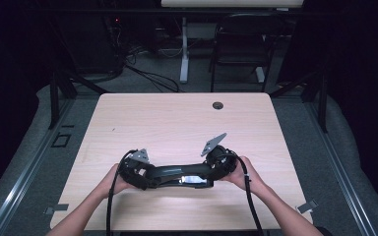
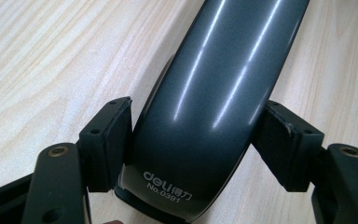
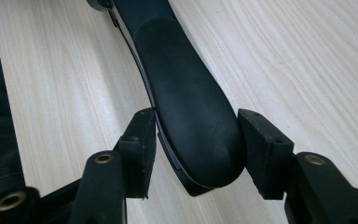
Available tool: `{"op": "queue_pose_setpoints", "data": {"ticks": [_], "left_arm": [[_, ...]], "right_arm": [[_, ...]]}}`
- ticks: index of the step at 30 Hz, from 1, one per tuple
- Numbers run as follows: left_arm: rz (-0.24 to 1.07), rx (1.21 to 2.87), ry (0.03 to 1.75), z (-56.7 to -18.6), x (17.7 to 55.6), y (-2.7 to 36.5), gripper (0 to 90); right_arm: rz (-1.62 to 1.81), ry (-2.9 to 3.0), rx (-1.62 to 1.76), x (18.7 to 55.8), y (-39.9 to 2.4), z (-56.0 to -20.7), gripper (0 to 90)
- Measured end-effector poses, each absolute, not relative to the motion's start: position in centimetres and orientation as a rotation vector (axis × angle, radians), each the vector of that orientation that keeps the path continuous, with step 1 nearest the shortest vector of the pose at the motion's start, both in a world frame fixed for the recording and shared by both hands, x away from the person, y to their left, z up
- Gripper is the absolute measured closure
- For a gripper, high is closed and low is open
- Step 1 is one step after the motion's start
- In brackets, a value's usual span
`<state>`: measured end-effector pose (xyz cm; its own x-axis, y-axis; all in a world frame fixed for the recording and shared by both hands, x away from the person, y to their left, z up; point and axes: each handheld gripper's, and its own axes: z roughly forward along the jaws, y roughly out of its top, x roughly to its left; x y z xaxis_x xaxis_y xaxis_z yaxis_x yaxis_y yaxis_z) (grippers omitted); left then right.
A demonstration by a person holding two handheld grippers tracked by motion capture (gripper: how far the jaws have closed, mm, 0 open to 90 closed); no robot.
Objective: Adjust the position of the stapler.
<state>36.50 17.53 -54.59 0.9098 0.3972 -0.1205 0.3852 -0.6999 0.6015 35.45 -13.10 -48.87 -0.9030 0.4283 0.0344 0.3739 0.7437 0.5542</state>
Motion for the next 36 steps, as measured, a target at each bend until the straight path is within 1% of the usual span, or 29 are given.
{"op": "queue_pose_setpoints", "data": {"ticks": [6,8,9,12,14,17,23,28,31,33,36], "left_arm": [[0.036,2.419,0.598,-54.4,36.3,17.0,28.5],[0.075,2.418,0.612,-54.0,36.0,16.9,25.8],[0.078,2.41,0.615,-53.8,36.0,17.0,22.6],[0.085,2.372,0.639,-53.3,36.0,17.5,16.1],[0.094,2.338,0.65,-53.0,35.9,17.9,14.3],[0.103,2.298,0.672,-52.4,35.7,18.5,11.3],[0.15,2.243,0.708,-51.3,34.8,19.1,6.1],[0.179,2.219,0.746,-51.0,34.4,18.9,0.4],[0.191,2.2,0.767,-50.7,34.1,18.7,0.0],[0.17,2.19,0.803,-50.6,34.0,18.7,0.0],[0.174,2.181,0.836,-50.5,33.9,18.6,0.0]], "right_arm": [[0.874,2.843,0.67,35.5,-13.1,-48.9,47.9],[0.882,2.837,0.696,35.5,-13.1,-48.8,45.9],[0.896,2.83,0.723,35.5,-13.1,-48.8,42.9],[0.914,2.812,0.753,35.5,-13.1,-48.6,30.2],[0.917,2.799,0.776,35.5,-13.4,-48.3,22.4],[0.935,2.779,0.819,35.5,-13.9,-48.0,16.4],[0.982,2.741,0.868,35.0,-15.2,-47.6,11.1],[0.995,2.733,0.896,34.3,-16.1,-47.7,8.7],[0.996,2.718,0.91,33.7,-16.4,-47.8,8.1],[0.99,2.72,0.915,33.4,-16.6,-47.8,7.9],[0.987,2.718,0.92,33.1,-16.8,-47.9,7.9]]}}
